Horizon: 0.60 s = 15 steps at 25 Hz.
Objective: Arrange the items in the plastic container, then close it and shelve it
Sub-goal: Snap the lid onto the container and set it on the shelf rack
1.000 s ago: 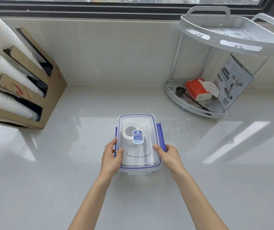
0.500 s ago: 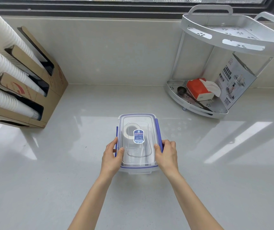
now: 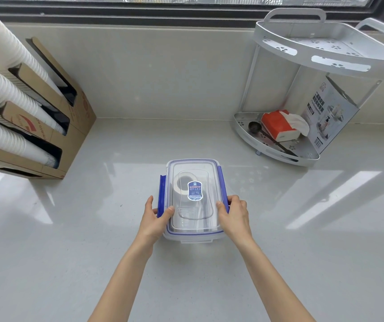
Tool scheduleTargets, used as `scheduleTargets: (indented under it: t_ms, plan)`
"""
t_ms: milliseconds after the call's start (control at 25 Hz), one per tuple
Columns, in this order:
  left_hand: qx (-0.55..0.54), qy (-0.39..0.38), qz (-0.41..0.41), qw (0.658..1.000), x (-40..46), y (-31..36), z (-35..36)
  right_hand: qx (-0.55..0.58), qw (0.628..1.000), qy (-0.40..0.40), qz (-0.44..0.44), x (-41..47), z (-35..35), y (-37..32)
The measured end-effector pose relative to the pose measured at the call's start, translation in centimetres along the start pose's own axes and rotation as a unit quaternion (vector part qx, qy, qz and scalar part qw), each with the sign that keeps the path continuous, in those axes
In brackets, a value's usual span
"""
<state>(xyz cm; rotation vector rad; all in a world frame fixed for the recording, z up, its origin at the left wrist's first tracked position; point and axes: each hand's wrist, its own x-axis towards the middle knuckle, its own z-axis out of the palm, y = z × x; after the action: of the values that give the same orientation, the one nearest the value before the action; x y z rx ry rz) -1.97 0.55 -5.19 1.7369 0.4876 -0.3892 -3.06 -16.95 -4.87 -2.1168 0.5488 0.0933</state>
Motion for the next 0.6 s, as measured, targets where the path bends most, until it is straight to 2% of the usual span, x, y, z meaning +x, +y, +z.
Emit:
scheduleTargets:
  t_ms: [200, 360, 600]
  plan:
    - [0.068, 0.038, 0.058, 0.995, 0.1, -0.1, 0.4, 0.012, 1.0, -0.007, 0.007, 0.2, 0.2, 0.2]
    - [0.046, 0.035, 0.079, 0.995, -0.3, -0.4, 0.6, 0.024, 1.0, -0.011, 0.004, 0.1, 0.2, 0.1]
    - [0.098, 0.108, 0.136, 0.98, -0.9, -0.5, 1.9, 0.016, 1.0, -0.011, -0.002, 0.3, 0.3, 0.1]
